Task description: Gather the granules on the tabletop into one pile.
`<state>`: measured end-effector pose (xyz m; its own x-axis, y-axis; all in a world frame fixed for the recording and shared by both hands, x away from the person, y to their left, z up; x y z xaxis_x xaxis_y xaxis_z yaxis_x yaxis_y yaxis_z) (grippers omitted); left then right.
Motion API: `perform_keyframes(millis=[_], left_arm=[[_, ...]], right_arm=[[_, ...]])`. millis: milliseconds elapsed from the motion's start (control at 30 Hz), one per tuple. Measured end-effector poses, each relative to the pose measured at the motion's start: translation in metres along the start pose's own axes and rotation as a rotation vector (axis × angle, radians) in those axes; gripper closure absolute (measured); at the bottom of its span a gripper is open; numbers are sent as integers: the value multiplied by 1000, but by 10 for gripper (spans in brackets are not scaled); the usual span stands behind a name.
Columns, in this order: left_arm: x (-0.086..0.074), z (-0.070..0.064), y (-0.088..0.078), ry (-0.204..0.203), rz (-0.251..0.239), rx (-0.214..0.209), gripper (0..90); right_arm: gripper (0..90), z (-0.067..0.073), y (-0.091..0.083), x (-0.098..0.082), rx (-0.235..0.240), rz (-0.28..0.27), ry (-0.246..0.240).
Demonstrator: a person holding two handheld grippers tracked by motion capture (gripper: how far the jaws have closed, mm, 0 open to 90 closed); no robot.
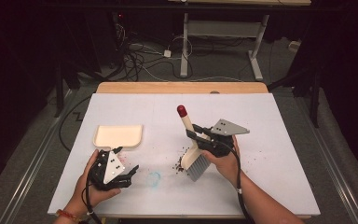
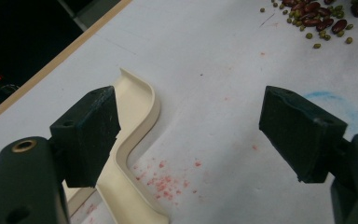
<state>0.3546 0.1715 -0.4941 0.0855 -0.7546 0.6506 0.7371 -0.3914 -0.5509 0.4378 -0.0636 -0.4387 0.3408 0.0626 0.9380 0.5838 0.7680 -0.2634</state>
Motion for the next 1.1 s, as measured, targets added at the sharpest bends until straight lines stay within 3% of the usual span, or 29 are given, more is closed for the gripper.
perform_keyframes(millis=[133,300,500,600,700,800,900,1100], left_arm=[[0,-2,0,4,0,-4,195],[0,-2,-1,5,1,-3,195],[-1,-2,-1,2,3,-3,195],[0,-2,-1,1,3,-3,195],[1,-3,0,3,5,-4,195],[1,-3,1,8,7,-6,195],[1,-4,2,9,7,-11,195],[0,-4,3,5,7,-20,194]], right_arm=[[705,8,13,7,9,-13,-21],[705,14,16,17,23,-33,-13],[705,13,-1,30,27,-61,-20],[705,7,-15,43,14,-91,1],[704,-3,-22,57,-26,-121,16],[704,-17,-19,65,-81,-129,33],[705,-26,-8,66,-139,-125,31],[705,-38,20,72,-249,-170,27]])
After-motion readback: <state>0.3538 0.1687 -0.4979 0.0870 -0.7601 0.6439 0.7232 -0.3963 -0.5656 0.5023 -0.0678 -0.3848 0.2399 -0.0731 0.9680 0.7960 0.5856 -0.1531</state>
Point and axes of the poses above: each handheld gripper's, and its own axes: y roughly forward along the jaws, x roughly out of its top, z roughly to its left, the point moved 9 cm from there along y, roughly forward along the jaws, and after that the axes turned 13 degrees about y, right-handed, at the moved point
